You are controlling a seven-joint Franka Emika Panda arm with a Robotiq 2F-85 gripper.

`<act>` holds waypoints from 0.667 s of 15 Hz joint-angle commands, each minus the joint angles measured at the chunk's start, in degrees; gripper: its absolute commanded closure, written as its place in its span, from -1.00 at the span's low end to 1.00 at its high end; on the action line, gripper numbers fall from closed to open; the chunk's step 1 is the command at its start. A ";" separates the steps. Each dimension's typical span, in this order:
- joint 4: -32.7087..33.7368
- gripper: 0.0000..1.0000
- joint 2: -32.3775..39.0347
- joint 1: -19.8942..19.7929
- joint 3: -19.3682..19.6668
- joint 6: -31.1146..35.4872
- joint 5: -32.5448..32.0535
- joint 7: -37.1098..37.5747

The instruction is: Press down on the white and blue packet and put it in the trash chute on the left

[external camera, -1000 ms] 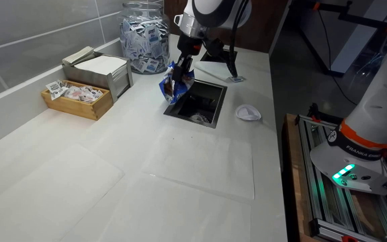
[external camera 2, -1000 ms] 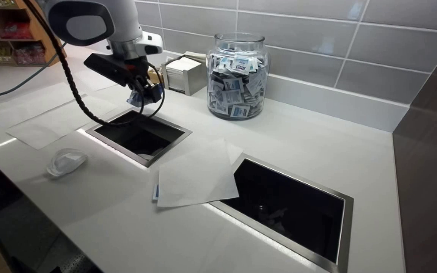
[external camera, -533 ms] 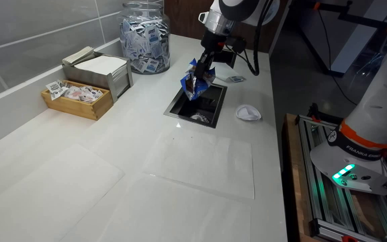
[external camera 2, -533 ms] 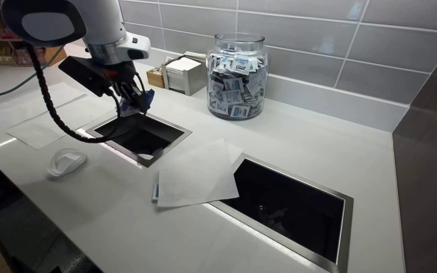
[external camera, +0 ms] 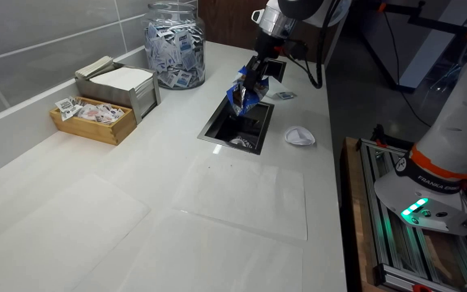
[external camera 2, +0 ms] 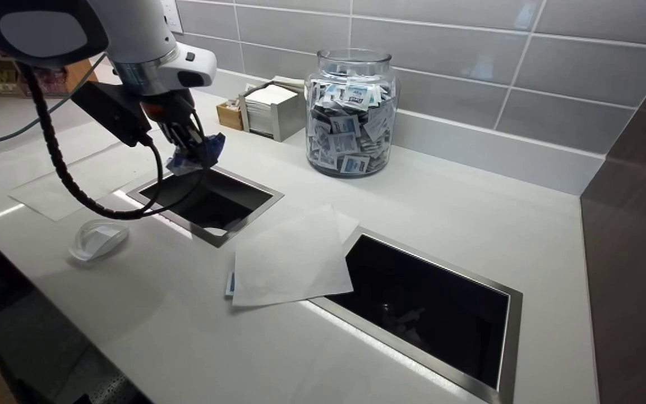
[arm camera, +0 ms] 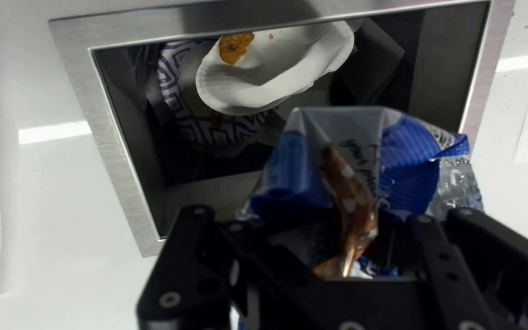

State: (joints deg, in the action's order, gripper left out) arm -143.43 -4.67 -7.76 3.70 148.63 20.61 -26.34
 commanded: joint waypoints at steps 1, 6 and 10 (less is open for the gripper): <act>-1.64 0.47 -2.02 1.86 1.95 -0.78 1.05 -1.18; -1.66 -0.25 -2.20 2.51 2.74 -0.99 0.64 -0.82; -1.67 -0.86 -2.23 2.62 2.92 -1.05 0.34 -0.56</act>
State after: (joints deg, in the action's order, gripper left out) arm -143.85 -5.20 -6.18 5.41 148.58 20.62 -26.34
